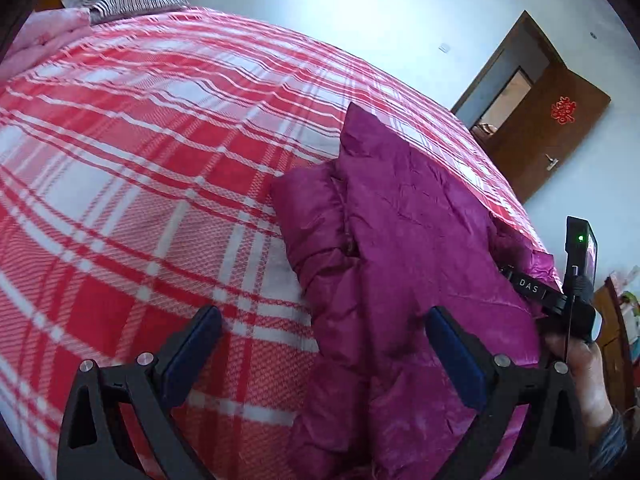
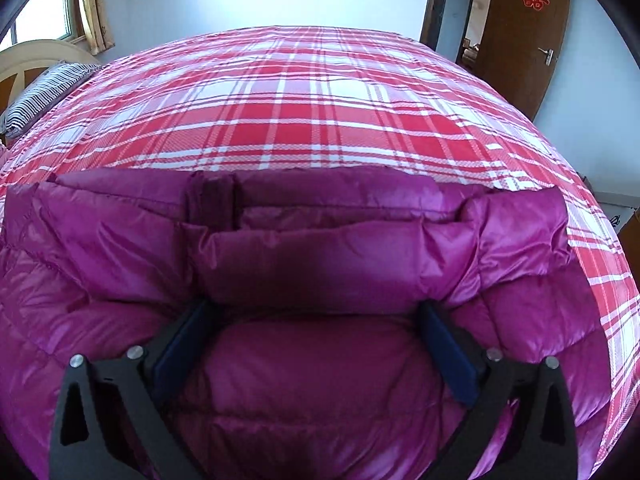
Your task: Fold large clothes
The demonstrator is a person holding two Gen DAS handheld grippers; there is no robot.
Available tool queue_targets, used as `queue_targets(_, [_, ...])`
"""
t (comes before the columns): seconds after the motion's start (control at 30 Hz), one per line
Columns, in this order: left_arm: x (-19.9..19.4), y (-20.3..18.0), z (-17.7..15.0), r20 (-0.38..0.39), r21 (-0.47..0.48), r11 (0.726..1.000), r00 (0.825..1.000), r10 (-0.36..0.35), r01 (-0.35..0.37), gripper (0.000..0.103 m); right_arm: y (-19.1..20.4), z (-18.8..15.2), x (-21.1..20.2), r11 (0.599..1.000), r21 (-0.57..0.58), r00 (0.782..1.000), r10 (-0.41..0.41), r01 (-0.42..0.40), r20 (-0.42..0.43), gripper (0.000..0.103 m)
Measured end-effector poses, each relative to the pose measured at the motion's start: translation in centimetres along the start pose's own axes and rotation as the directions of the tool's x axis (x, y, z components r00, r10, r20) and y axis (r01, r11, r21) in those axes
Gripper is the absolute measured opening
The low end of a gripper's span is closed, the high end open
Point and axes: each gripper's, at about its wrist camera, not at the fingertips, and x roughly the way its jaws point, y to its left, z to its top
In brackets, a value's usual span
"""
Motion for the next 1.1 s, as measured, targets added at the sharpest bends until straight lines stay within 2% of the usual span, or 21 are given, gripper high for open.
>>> queue_targets(0.23, [0.1, -1.5, -0.9, 0.007, 0.134, 0.99, 0.999, 0.037, -0.038, 0.1, -0.1, 0.2, -0.4, 1.0, 0.01, 1.0, 0.028, -0.028, 0.007, 0.103])
queue_targets(0.3, [-0.3, -1.0, -1.2, 0.017, 0.135, 0.991, 1.0, 0.019, -0.021, 0.099, -0.6, -0.2, -1.8, 0.999, 0.01, 0.999, 0.052, -0.052, 0.005, 0.103])
queue_targets(0.43, [-1.1, 0.2, -0.7, 0.064, 0.097, 0.995, 0.998, 0.01, -0.016, 0.099, -1.2, -2.8, -6.5, 0.998, 0.017, 0.997, 0.061, -0.062, 0.055, 0.103])
queue_targets(0.5, [-1.7, 1.1, -0.2, 0.098, 0.065, 0.998, 0.995, 0.017, -0.023, 0.099, -0.7, -4.6, -6.9, 0.998, 0.005, 0.998, 0.062, -0.062, 0.032, 0.103])
queue_targets(0.57, [-1.4, 1.5, 0.0, 0.076, 0.065, 0.998, 0.997, 0.013, -0.018, 0.099, 0.1, -5.7, -6.5, 0.999, -0.022, 0.999, 0.038, -0.038, 0.026, 0.103])
queue_targets(0.6, [-1.1, 1.5, -0.1, 0.054, 0.068, 0.998, 0.999, -0.001, -0.003, 0.099, 0.6, -6.1, -6.3, 0.999, -0.048, 0.999, 0.011, -0.009, 0.05, 0.103])
queue_targets(0.67, [-0.7, 0.6, -0.5, 0.04, 0.116, 0.993, 0.999, -0.002, -0.003, 0.099, 1.2, -6.4, -5.9, 0.998, -0.058, 0.998, -0.012, 0.015, 0.061, 0.103])
queue_targets(0.77, [-0.2, -1.1, -1.1, -0.005, 0.182, 0.982, 0.999, -0.054, 0.054, 0.098, 1.8, -6.0, -5.1, 0.996, -0.078, 0.998, -0.03, 0.034, 0.049, 0.103])
queue_targets(0.83, [-0.2, -2.3, -1.7, -0.022, 0.232, 0.97, 0.997, -0.073, 0.076, 0.086, 1.8, -5.7, -5.0, 0.997, -0.072, 0.999, -0.02, 0.022, 0.032, 0.103])
queue_targets(0.9, [-0.3, -2.6, -2.0, -0.032, 0.24, 0.964, 0.993, -0.11, 0.115, 0.069, 1.2, -5.8, -5.8, 0.998, -0.063, 1.0, 0.007, -0.005, 0.028, 0.103])
queue_targets(1.0, [-0.5, -2.0, -1.9, -0.043, 0.179, 0.966, 0.982, -0.184, 0.189, 0.068, 0.1, -7.2, -8.5, 0.998, -0.036, 0.998, 0.047, -0.046, 0.042, 0.103])
queue_targets(1.1, [-0.6, -1.5, -1.8, -0.043, 0.161, 0.969, 0.982, -0.184, 0.188, 0.063, -0.2, -9.8, -11.0, 0.996, -0.059, 0.996, 0.067, -0.064, 0.051, 0.103])
